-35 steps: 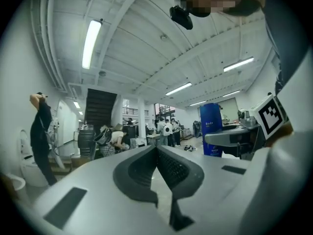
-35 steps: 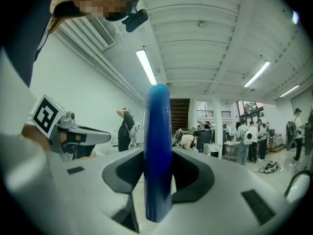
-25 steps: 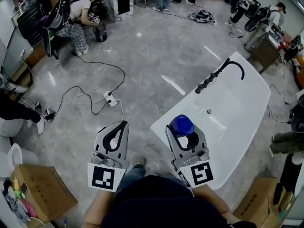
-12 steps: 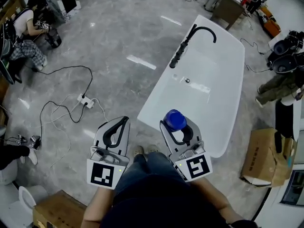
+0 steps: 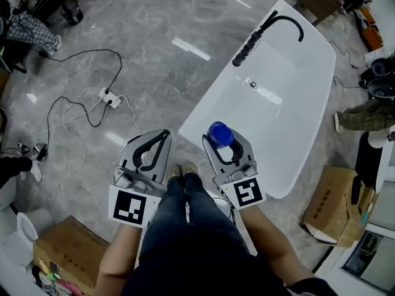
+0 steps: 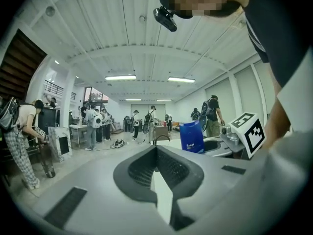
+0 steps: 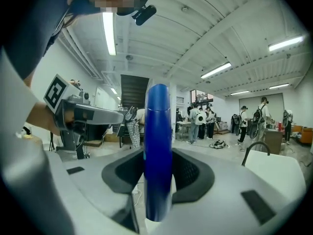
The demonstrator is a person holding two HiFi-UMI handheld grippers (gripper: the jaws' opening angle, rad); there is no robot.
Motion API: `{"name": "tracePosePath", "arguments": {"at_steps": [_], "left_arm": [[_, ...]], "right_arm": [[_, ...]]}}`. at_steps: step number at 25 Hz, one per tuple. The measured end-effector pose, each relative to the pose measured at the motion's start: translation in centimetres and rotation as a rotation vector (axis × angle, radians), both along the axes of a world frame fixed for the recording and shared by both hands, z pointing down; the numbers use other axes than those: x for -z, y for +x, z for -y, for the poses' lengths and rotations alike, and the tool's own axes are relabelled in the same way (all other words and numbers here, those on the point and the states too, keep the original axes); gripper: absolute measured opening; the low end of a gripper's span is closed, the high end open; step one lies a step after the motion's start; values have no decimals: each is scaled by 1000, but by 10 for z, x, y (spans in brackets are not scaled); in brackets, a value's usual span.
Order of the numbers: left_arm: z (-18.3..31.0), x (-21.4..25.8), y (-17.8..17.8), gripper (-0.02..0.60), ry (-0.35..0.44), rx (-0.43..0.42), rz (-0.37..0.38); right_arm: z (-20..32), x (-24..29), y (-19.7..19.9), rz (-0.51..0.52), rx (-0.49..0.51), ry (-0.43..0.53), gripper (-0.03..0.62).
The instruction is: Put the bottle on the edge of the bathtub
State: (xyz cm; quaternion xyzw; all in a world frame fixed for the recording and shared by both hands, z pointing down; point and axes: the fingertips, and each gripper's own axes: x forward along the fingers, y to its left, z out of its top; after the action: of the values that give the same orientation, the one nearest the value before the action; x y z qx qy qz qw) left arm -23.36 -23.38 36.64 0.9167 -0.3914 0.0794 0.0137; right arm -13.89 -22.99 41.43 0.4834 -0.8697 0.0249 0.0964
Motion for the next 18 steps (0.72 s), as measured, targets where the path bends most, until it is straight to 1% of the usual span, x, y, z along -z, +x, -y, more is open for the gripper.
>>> {"name": "tracePosePath", "arguments": {"at_steps": [3, 6, 12, 18], "left_arm": [[18, -23, 3, 23, -3, -3, 47], [24, -50, 5, 23, -50, 11, 93], [27, -92, 1, 23, -125, 50, 97], [27, -121, 7, 23, -183, 54, 113]], "right_arm": [[23, -41, -2, -14, 33, -44, 170], [33, -85, -3, -31, 71, -114, 170], [45, -156, -5, -66, 107, -204, 170], [55, -196, -4, -39, 93, -245, 170]]}}
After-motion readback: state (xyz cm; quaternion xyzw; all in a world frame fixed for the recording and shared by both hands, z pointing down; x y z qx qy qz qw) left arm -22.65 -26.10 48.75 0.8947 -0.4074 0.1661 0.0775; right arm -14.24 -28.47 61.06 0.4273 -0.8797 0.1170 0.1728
